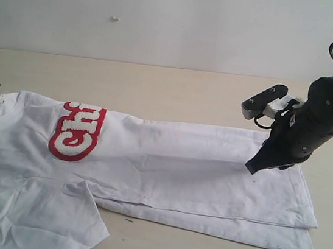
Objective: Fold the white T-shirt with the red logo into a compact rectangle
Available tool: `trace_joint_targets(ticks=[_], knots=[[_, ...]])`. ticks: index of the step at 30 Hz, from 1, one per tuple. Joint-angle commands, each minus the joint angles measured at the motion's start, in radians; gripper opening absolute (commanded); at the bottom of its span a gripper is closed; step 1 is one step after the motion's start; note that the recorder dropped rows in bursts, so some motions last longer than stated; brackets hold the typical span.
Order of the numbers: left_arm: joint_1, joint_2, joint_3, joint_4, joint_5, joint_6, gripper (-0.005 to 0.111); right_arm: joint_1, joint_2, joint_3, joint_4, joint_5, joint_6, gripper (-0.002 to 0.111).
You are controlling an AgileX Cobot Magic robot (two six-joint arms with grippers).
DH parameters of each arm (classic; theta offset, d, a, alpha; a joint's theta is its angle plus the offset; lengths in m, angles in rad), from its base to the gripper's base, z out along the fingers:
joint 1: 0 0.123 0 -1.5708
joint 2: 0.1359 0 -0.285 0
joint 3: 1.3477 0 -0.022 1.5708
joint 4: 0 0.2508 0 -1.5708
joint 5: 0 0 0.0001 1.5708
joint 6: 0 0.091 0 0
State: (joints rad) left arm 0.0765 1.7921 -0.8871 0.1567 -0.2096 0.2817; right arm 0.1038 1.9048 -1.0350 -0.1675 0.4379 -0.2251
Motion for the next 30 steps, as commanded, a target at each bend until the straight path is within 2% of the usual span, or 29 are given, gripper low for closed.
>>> trace_joint_targets(ticks=[1, 6, 11, 14, 17, 21, 22, 25, 27, 28, 30], knots=[[-0.002, -0.080, -0.008, -0.002, 0.044, -0.295, 0.000, 0.001, -0.052, -0.007, 0.081, 0.001, -0.042, 0.002], [-0.026, -0.128, -0.008, 0.015, 0.216, -0.350, 0.000, 0.001, -0.114, -0.007, 0.254, 0.032, -0.098, 0.000], [-0.026, -0.143, -0.008, -0.007, 0.472, -0.409, 0.000, 0.001, -0.136, -0.007, 0.542, 0.135, -0.363, 0.000], [-0.026, -0.152, -0.006, -0.076, 0.603, -0.417, 0.000, 0.001, -0.136, -0.007, 0.679, 0.209, -0.463, 0.000], [-0.026, -0.175, -0.006, -0.166, 0.746, -0.357, 0.000, 0.001, -0.136, -0.007, 0.736, 0.301, -0.527, 0.000], [-0.026, -0.205, 0.001, -0.286, 0.955, -0.193, 0.001, 0.001, -0.136, -0.007, 0.802, 0.396, -0.590, 0.000], [-0.026, -0.211, 0.014, -0.311, 0.990, -0.169, 0.003, 0.001, -0.136, -0.007, 0.818, 0.420, -0.601, 0.000], [-0.026, -0.241, 0.096, -0.385, 1.020, -0.121, 0.023, 0.001, -0.136, -0.007, 0.870, 0.540, -0.645, 0.000], [-0.026, -0.254, 0.147, -0.411, 1.027, -0.102, 0.041, 0.001, -0.136, -0.001, 0.872, 0.574, -0.645, 0.000], [-0.026, -0.265, 0.196, -0.413, 1.025, -0.102, 0.055, 0.001, -0.136, 0.010, 0.874, 0.581, -0.645, 0.000], [-0.026, -0.280, 0.260, -0.440, 1.014, -0.102, 0.062, 0.001, -0.136, 0.030, 0.881, 0.581, -0.645, 0.000]])
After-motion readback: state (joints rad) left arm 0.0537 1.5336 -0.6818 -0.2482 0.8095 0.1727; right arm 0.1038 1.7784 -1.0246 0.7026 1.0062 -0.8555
